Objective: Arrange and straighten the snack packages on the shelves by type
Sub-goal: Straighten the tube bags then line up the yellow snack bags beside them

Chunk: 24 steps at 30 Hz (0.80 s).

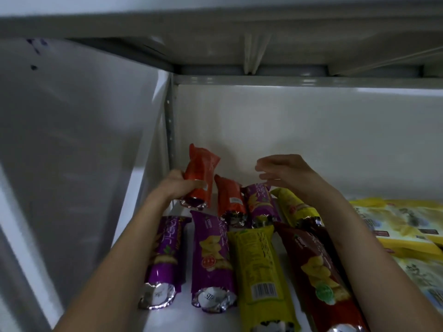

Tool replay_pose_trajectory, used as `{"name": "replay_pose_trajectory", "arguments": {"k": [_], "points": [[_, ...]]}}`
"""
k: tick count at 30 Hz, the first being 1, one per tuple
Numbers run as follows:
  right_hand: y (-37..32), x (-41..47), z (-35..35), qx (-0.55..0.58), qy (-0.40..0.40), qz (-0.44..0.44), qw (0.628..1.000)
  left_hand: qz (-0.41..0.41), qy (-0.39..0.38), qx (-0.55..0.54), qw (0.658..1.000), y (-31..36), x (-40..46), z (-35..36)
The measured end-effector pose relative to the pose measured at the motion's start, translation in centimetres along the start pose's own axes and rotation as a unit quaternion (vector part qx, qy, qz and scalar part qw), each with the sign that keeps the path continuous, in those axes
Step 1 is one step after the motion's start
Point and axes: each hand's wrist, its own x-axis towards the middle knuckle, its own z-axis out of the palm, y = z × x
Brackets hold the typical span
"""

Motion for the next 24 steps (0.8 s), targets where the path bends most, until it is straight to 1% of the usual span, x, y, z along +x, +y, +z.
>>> {"name": "replay_pose_trajectory", "arguments": {"k": [2, 5, 8, 11, 14, 16, 18, 20, 24], "points": [[0.0, -0.1, 0.1, -0.035, 0.006, -0.005, 0.999, -0.027, -0.006, -0.012, 1.0, -1.0, 0.5, 0.1], [0.3, -0.2, 0.3, -0.142, 0.016, -0.036, 0.989, -0.052, -0.024, -0.017, 0.998, -1.9, 0.8, 0.7], [1.3, 0.3, 0.6, -0.275, 0.016, -0.059, 0.96, -0.071, -0.033, 0.012, 0.997, -2.6, 0.9, 1.2], [2.0, 0.5, 0.6, -0.382, -0.005, -0.049, 0.923, -0.074, -0.044, 0.075, 0.993, -2.9, 0.8, 1.1], [2.1, 0.0, 0.1, -0.445, -0.007, -0.035, 0.895, -0.04, -0.063, 0.111, 0.991, -2.0, 0.0, 0.8], [2.1, -0.4, -0.4, -0.453, 0.008, -0.035, 0.891, -0.019, -0.045, 0.135, 0.99, -1.3, 0.1, 0.6], [1.8, -0.8, -0.6, -0.462, 0.022, -0.04, 0.886, 0.023, -0.012, 0.141, 0.99, 0.0, 0.1, 0.7], [1.4, -1.3, -0.4, -0.481, 0.031, -0.044, 0.875, 0.079, -0.001, 0.135, 0.988, 1.3, 0.1, 1.3], [0.9, -2.3, -0.2, -0.509, 0.05, -0.045, 0.858, 0.219, -0.022, 0.153, 0.963, 4.6, -1.7, 3.9]]}}
